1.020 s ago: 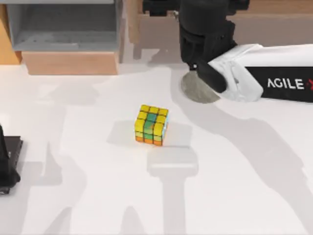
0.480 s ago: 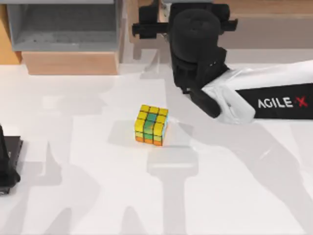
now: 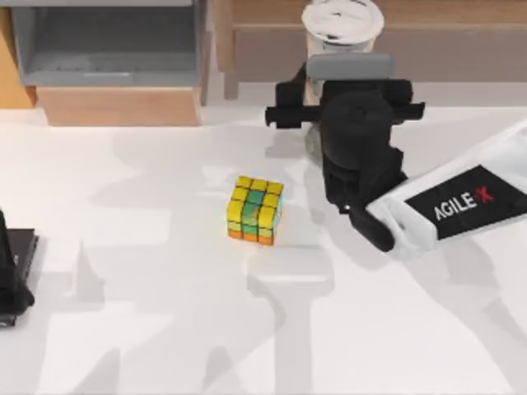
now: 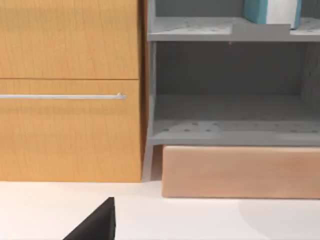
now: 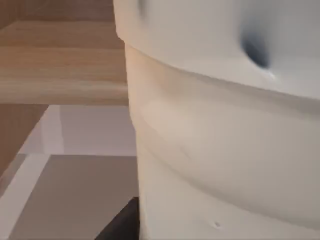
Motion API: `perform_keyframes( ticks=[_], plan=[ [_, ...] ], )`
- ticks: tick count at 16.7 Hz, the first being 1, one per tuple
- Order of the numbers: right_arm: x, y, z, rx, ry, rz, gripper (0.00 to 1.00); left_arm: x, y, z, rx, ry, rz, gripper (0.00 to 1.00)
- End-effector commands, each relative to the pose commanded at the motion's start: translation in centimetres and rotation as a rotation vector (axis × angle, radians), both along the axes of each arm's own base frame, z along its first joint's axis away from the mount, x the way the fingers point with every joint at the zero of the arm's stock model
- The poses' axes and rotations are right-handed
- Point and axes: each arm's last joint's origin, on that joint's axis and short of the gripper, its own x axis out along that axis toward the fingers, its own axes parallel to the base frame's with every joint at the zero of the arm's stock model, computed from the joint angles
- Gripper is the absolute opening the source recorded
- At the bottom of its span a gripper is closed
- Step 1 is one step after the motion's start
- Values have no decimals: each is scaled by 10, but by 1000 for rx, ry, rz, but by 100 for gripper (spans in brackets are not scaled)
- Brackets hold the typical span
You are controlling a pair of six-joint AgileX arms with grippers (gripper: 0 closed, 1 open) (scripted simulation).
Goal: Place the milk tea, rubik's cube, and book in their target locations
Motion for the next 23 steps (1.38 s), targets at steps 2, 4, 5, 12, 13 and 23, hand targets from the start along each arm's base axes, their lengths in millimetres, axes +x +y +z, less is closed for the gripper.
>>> perform_keyframes(
  ticks=[2,4,5,12,13,23],
  plan=[
    [7,-11,-4,12,-10,-28,0,0,0,0,0,0,0,100],
    [10,-15,-5,18,-16,-35,0,0,0,0,0,0,0,100],
    [10,-15,-5,18,-16,-35,0,0,0,0,0,0,0,100],
    [-16,27,-8,99,-26,68,0,0,0,0,0,0,0,100],
    [-24,38,-8,127,-33,99,0,0,0,0,0,0,0,100],
    [8,-13,-34,22,-16,-31,0,0,0,0,0,0,0,100]
  ],
)
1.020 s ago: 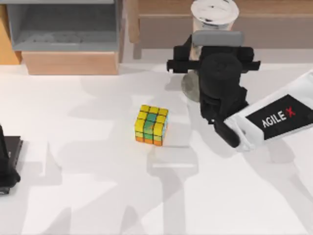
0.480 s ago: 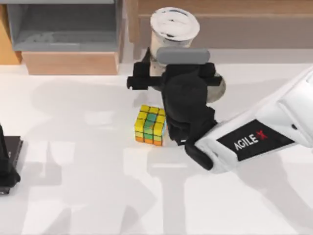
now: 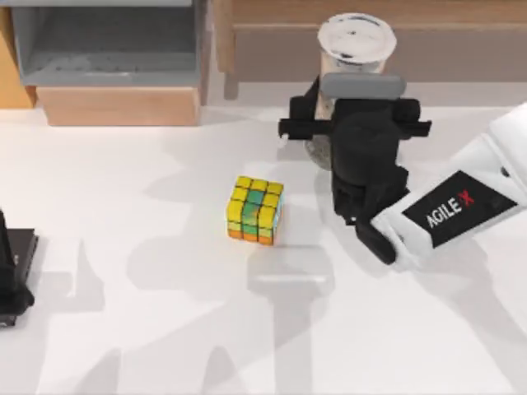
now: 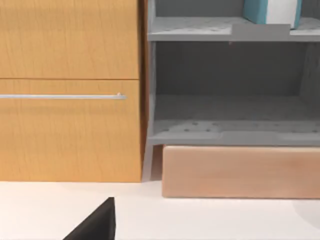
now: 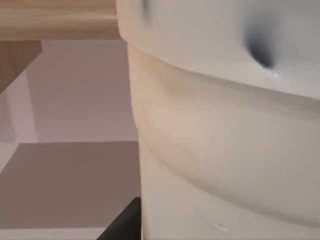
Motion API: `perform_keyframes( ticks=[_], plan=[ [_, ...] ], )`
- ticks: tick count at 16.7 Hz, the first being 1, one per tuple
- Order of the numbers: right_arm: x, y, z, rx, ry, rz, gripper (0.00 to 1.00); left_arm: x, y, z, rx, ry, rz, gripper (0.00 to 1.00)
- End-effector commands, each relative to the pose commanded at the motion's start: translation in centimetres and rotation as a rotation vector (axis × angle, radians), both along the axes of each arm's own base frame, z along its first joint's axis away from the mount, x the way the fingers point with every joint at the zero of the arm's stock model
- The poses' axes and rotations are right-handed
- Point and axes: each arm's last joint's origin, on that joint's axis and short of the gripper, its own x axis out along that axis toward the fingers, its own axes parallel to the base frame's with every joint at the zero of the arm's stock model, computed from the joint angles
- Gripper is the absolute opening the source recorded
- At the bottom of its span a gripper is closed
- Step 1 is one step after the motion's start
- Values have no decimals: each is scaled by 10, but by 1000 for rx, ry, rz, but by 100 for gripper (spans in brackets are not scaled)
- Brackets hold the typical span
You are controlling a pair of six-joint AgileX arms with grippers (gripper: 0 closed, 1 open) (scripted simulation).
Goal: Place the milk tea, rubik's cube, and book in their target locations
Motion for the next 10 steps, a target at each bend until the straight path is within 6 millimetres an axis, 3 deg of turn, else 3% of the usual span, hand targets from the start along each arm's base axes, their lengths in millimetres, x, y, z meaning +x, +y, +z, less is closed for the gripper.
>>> perform_keyframes(
  ticks=[4,10],
  plan=[
    [1,-2,-1,-3,0,-4,0,0,0,0,0,0,0,100],
    [1,-2,-1,-3,0,-4,45,0,0,0,0,0,0,100]
  ],
)
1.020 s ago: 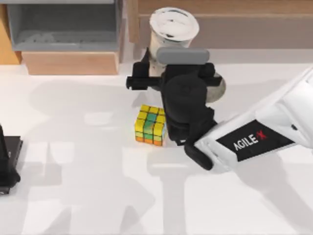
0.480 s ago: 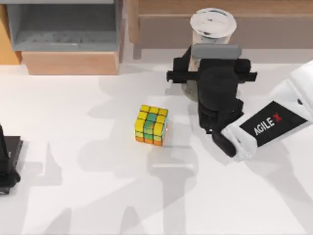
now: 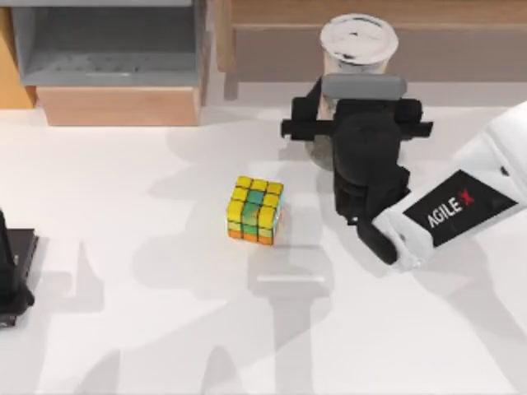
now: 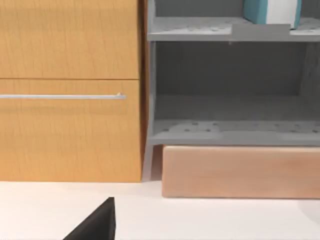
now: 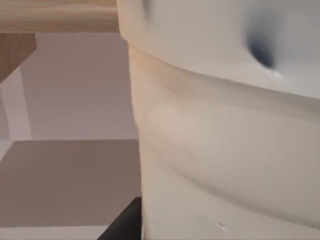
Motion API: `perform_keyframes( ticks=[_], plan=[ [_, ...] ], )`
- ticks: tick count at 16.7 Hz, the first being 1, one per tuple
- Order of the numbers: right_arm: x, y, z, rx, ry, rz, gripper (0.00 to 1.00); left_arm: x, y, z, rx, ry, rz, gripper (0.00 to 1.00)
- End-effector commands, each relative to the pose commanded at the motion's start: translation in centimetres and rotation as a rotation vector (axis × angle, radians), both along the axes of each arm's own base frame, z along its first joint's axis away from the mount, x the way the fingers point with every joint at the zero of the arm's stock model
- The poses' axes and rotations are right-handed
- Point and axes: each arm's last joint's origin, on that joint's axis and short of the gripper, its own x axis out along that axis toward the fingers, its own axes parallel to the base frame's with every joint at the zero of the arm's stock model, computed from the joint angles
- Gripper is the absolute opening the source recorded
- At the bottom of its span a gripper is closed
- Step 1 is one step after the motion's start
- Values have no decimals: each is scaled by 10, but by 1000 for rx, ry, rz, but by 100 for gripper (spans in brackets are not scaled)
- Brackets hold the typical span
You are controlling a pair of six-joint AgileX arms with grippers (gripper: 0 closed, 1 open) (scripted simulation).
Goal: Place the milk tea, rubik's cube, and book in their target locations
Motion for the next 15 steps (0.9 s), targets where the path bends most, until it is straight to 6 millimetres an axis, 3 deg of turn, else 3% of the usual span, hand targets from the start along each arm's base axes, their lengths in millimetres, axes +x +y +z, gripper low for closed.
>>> perform_keyframes(
  ticks=[7,15],
  plan=[
    [0,0,0,0,0,0,98,0,0,0,0,0,0,100],
    [0,0,0,0,0,0,100,0,0,0,0,0,0,100]
  ],
)
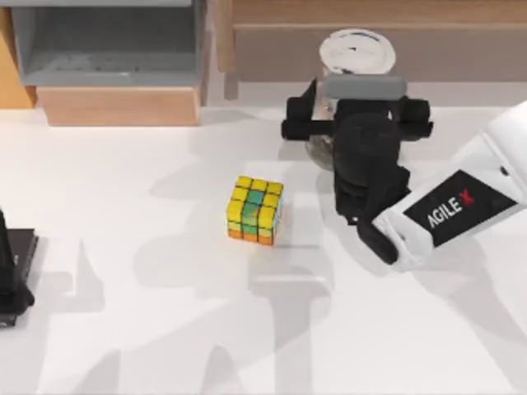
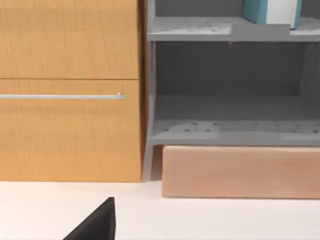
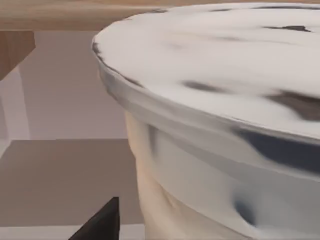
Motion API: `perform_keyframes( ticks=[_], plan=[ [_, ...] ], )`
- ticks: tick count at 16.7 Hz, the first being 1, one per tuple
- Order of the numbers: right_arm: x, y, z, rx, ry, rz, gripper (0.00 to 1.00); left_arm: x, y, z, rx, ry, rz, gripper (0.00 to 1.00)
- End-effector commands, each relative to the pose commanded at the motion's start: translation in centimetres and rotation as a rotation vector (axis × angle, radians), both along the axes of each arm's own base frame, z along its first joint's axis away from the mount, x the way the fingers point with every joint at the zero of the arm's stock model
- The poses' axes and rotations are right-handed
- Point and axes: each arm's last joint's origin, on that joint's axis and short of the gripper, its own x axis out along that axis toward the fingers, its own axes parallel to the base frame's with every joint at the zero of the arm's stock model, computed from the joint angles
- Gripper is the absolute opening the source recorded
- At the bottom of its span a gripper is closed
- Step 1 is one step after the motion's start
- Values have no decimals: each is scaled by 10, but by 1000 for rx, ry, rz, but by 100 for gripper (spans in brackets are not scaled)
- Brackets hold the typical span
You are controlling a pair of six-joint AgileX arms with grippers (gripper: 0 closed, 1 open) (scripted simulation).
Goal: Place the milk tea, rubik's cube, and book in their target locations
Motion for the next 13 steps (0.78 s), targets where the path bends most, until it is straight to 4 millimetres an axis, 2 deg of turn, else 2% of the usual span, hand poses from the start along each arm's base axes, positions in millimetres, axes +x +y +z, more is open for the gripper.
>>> perform_keyframes(
  ticks=[3,8,13],
  plan=[
    [-4,1,0,0,0,1,100,0,0,0,0,0,0,100],
    [-29,1,0,0,0,2,100,0,0,0,0,0,0,100],
    [-29,0,-1,-3,4,-2,100,0,0,0,0,0,0,100]
  ],
)
